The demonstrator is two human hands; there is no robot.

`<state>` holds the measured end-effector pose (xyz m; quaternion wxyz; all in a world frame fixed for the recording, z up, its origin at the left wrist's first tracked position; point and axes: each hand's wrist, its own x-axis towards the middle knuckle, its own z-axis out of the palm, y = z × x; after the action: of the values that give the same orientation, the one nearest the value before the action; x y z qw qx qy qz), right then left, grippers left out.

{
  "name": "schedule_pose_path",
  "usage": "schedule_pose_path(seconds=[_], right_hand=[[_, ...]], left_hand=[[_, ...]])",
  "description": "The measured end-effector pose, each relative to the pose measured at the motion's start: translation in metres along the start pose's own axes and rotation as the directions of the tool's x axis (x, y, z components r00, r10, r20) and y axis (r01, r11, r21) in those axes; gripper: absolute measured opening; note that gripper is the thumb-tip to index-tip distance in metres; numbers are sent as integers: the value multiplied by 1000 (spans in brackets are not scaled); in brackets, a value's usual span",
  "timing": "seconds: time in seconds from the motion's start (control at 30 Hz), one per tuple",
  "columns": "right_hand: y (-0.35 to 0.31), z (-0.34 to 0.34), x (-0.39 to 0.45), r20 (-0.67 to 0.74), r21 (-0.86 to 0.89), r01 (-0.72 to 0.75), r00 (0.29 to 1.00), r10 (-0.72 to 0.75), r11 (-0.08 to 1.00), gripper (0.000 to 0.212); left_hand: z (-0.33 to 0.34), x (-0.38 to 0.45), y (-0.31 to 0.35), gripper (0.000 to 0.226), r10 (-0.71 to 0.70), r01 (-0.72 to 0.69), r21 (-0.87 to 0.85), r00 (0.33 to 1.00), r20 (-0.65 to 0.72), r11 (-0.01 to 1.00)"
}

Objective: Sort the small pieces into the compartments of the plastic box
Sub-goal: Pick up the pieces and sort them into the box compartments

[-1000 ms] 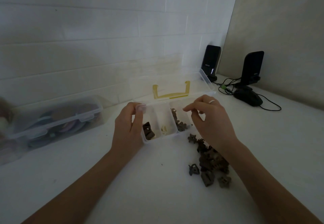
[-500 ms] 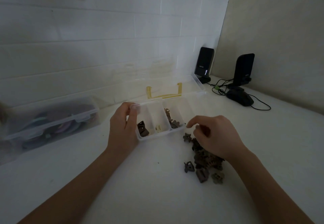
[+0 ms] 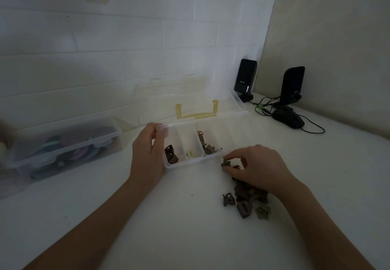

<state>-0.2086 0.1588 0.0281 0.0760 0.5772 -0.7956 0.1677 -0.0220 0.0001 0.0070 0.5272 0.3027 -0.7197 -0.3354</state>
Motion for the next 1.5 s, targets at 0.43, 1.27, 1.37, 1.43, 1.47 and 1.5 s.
schedule_pose_path(seconds=[0.43,1.27,1.37,1.43,1.47,1.5], right_hand=[[-11,-10,-4,-76,516,175,984,-158,839,16],[-21,5,12,-436,239,219,895,-97,946,20],[-4,-8,4,-385,336,189,922,-48,923,12],[9,-15,1,-269,438,136,963,-15,888,13],[14,-17,0,-199,449,101,980,-11,888,15],[19,-17,0,-132,434,71,991,-15,898,17]], left_hand=[[0,-2,2,26,7,-7,-13,1000,-7,1000],[1,-4,6,27,54,-54,-1,999,2,999],[0,-3,3,27,27,-27,-25,1000,0,999],[-1,-2,1,28,20,-20,-26,1000,-1,999],[-1,-2,1,28,15,-15,-29,1000,-2,999],[0,-2,1,27,10,-10,-32,1000,-3,999]])
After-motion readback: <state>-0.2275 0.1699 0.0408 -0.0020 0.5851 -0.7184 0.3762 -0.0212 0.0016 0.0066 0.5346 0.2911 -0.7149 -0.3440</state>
